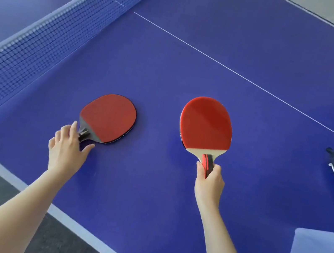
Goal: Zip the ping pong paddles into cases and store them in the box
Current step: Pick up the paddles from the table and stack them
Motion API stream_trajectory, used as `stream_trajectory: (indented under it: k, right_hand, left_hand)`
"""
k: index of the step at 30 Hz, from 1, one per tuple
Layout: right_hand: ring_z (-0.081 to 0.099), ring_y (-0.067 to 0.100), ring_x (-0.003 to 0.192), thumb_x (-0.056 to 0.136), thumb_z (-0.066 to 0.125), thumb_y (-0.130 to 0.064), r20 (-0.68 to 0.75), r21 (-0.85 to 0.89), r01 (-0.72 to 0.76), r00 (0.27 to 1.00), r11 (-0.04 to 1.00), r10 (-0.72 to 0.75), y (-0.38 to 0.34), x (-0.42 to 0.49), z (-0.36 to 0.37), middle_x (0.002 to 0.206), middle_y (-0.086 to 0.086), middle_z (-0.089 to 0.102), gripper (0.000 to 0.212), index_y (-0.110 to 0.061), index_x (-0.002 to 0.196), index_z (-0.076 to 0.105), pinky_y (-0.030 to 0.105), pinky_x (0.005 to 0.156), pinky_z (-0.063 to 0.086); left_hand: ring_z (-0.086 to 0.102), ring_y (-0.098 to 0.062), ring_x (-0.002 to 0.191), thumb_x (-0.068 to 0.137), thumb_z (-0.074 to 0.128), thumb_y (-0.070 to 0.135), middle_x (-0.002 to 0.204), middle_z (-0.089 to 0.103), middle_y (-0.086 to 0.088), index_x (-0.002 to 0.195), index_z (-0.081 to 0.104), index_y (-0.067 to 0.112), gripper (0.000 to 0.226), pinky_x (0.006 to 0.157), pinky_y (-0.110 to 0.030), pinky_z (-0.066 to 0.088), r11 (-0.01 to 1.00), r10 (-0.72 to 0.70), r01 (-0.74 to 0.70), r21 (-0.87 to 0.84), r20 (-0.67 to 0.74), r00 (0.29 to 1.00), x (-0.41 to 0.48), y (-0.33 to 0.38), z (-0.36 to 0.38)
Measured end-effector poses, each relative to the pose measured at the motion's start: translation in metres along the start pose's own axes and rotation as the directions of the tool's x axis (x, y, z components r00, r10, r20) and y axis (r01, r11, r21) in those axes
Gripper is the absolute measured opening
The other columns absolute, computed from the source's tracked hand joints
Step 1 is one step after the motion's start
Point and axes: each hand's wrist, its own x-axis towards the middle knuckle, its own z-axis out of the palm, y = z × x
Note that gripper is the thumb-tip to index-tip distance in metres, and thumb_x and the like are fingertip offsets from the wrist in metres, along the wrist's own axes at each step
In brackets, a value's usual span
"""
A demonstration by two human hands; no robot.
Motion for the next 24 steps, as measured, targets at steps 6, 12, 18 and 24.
stream_trajectory:
  k: [6,12,18,24]
  right_hand:
    - [0.058,0.022,0.083,0.096,0.053,-0.032,-0.035,-0.010,-0.104,0.994,0.995,0.103,0.015,-0.039,0.004,0.089,0.005,0.057,0.020,-0.012,0.096,0.048,0.033,0.066,0.047]
    - [0.057,0.019,0.075,0.097,0.052,-0.027,-0.071,0.097,-0.228,0.969,0.969,0.235,-0.006,-0.070,0.043,0.087,0.004,0.057,0.017,-0.010,0.099,0.049,0.027,0.059,0.045]
    - [0.056,0.014,0.069,0.096,0.053,-0.025,-0.149,0.207,-0.280,0.938,0.937,0.313,-0.039,-0.111,0.092,0.084,0.004,0.058,0.017,-0.009,0.099,0.050,0.024,0.054,0.042]
    - [0.056,0.013,0.068,0.096,0.052,-0.025,-0.143,0.321,-0.313,0.917,0.894,0.372,-0.071,-0.159,0.134,0.085,0.006,0.059,0.014,-0.012,0.100,0.050,0.026,0.055,0.045]
  left_hand:
    - [0.046,-0.039,0.107,0.082,0.070,0.012,0.109,0.051,-0.019,0.115,0.058,0.001,0.036,0.084,-0.046,0.042,0.996,0.038,-0.021,-0.087,0.190,0.981,0.024,-0.032,-0.003]
    - [0.062,-0.025,0.076,0.077,0.071,0.022,0.071,0.067,-0.004,0.084,0.059,0.011,0.018,0.055,-0.028,0.044,0.980,0.093,0.006,-0.201,0.480,0.872,0.046,-0.030,-0.030]
    - [0.054,-0.019,0.048,0.086,0.063,0.011,0.066,0.062,-0.010,0.093,0.052,0.001,0.016,0.046,-0.025,0.048,0.832,0.220,0.119,-0.542,0.519,0.826,0.029,-0.030,-0.040]
    - [0.051,-0.015,0.051,0.089,0.061,0.012,0.069,0.058,-0.005,0.091,0.048,0.013,0.013,0.048,-0.026,0.046,0.726,0.268,0.178,-0.664,0.512,0.816,-0.015,-0.052,-0.039]
